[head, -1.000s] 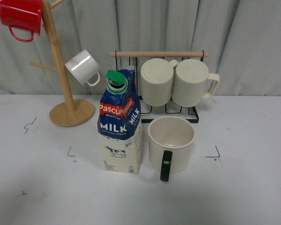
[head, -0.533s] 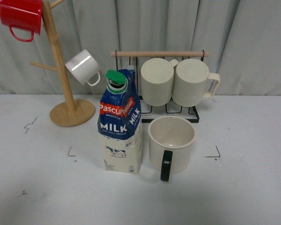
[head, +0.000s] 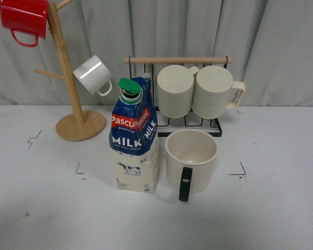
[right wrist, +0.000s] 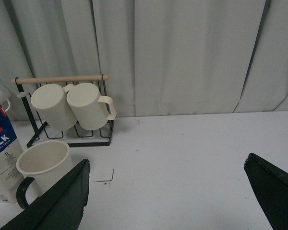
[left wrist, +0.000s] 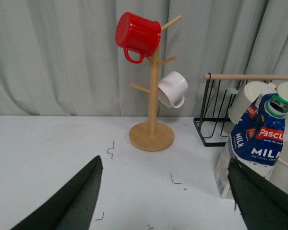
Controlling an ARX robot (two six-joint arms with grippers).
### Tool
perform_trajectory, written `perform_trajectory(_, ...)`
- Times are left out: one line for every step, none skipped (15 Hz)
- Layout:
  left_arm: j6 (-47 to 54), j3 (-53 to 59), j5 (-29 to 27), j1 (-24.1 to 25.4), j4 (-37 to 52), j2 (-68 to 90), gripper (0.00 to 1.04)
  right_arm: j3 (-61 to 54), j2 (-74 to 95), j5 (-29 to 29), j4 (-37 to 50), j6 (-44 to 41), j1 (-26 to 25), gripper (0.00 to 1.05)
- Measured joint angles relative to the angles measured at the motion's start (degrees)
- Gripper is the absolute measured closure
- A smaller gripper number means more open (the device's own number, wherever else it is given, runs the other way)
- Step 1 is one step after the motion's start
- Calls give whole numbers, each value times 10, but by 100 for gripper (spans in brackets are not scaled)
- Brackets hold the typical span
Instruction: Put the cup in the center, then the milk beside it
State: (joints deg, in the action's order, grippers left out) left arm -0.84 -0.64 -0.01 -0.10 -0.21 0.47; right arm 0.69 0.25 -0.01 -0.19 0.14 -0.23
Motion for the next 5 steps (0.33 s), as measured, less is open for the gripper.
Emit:
perform_trajectory(0, 0, 0, 0, 0, 0, 14, 0, 0, 0, 0, 0, 0, 6)
perform_trajectory(0, 0, 0, 0, 0, 0, 5, 0, 0, 0, 0, 0, 0, 6)
perform_trajectory(0, 0, 0, 0, 0, 0, 8, 0, 0, 0, 0, 0, 0, 6)
perform_trajectory(0, 0, 0, 0, 0, 0, 7, 0, 0, 0, 0, 0, 0, 6)
perform_trajectory(0, 0, 0, 0, 0, 0, 7, 0, 0, 0, 0, 0, 0, 6)
